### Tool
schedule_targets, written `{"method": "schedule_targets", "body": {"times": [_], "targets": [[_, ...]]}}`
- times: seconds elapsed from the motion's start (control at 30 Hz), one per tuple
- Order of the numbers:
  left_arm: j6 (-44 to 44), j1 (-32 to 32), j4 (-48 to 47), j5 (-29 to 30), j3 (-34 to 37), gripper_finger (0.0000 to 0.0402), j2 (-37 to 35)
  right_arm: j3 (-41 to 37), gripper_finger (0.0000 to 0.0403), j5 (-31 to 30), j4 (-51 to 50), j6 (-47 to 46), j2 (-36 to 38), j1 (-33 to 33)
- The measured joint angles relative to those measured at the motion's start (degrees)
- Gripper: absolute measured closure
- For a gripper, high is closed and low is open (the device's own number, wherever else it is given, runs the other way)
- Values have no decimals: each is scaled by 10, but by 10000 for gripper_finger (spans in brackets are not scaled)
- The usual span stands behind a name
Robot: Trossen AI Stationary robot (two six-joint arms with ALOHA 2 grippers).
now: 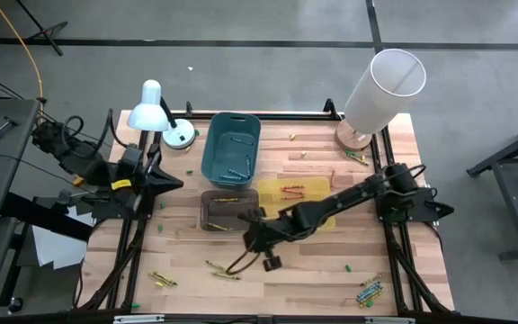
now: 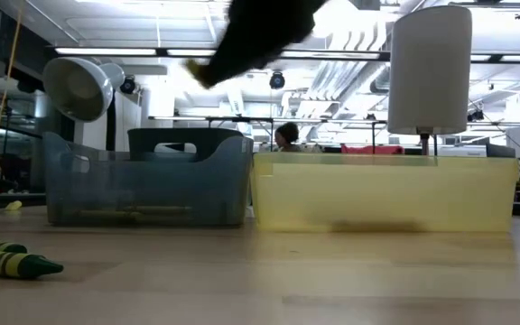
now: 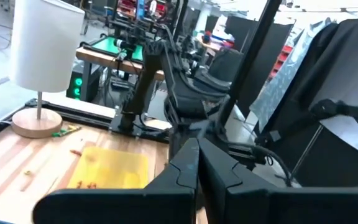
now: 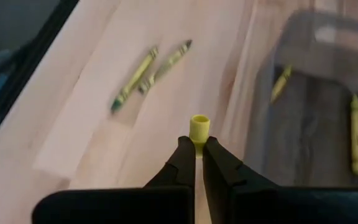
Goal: Sort crayons
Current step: Move the yellow crayon cup to the bottom left of the table, then move the yellow crayon to the bottom left of the table
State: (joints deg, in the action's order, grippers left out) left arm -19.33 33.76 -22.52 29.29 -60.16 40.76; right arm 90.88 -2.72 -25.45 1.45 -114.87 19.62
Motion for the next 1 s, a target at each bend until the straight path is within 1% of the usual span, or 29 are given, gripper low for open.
{"method": "schedule_targets", "body": {"times": [0.1, 0.2, 0.27, 0.4, 0.47, 0.53, 0.67, 0.8, 1.0], "targets": [[1, 0, 1, 0, 0, 401, 0, 63, 402, 2, 0, -4, -48, 3], [1, 0, 0, -1, 0, 401, 0, 135, 403, 14, -5, -32, -108, 3], [1, 0, 0, -2, 0, 401, 0, 182, 401, 41, -22, -50, -148, 1], [1, 0, 1, -3, 0, 401, 0, 251, 401, 129, -29, -95, -214, -5], [1, 0, 1, -3, 0, 401, -1, 271, 401, 146, -30, -109, -238, -5], [1, 0, 2, -3, 0, 401, -2, 284, 401, 143, -31, -122, -254, -4], [0, 0, 1, -18, 0, 401, -3, 288, 402, 117, -31, -135, -254, -4], [0, 0, 2, -31, 0, 401, -4, 288, 402, 90, -55, -125, -234, -8], [0, 0, -4, -32, 0, 401, -6, 288, 402, 88, -126, -90, -199, -19]]}}
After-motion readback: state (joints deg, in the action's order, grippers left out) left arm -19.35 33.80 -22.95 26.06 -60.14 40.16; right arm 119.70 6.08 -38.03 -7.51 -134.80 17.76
